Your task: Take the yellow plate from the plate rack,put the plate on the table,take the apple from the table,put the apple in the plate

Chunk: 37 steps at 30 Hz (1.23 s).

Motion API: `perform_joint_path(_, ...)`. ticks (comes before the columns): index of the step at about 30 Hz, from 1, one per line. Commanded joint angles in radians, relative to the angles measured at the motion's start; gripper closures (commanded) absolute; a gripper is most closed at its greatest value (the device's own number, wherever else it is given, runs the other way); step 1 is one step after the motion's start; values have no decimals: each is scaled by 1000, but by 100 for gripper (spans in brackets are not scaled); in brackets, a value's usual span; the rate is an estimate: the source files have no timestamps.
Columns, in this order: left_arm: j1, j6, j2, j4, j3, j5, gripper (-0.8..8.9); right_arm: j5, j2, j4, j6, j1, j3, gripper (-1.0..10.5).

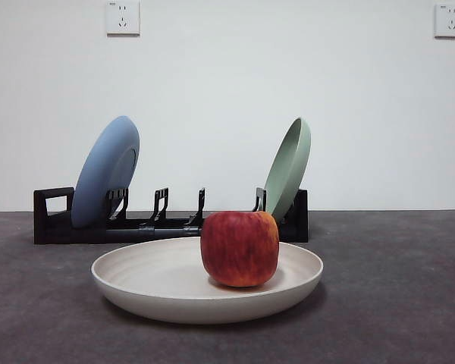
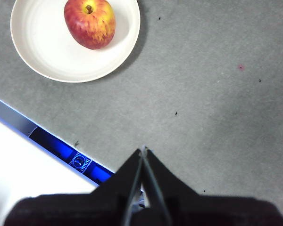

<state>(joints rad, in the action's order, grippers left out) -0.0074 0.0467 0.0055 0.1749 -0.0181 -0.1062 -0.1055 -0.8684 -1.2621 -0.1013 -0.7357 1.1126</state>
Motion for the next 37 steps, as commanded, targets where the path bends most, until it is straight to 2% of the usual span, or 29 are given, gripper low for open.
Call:
perform_joint_path(1, 2, 24, -2, -11, 9, -2, 817, -3, 0, 5, -8, -3, 1, 945)
perform_joint_path(20, 3, 24, 40, -11, 9, -2, 817, -2, 4, 6, -8, -3, 1, 945)
perform_joint_path(23, 3, 24, 47, -11, 9, -2, 817, -23, 41, 5, -8, 29, 1, 945)
perform_joint_path(26, 3, 24, 53, -11, 9, -1, 817, -16, 102, 40, 57, 119, 1, 945)
perform_joint_path(33, 3, 24, 57, -11, 9, -2, 817, 42, 301, 330, 61, 447, -50, 945)
perform_joint_path(37, 3, 24, 59, -11, 9, -2, 817, 42, 434, 536, 79, 597, -177, 945)
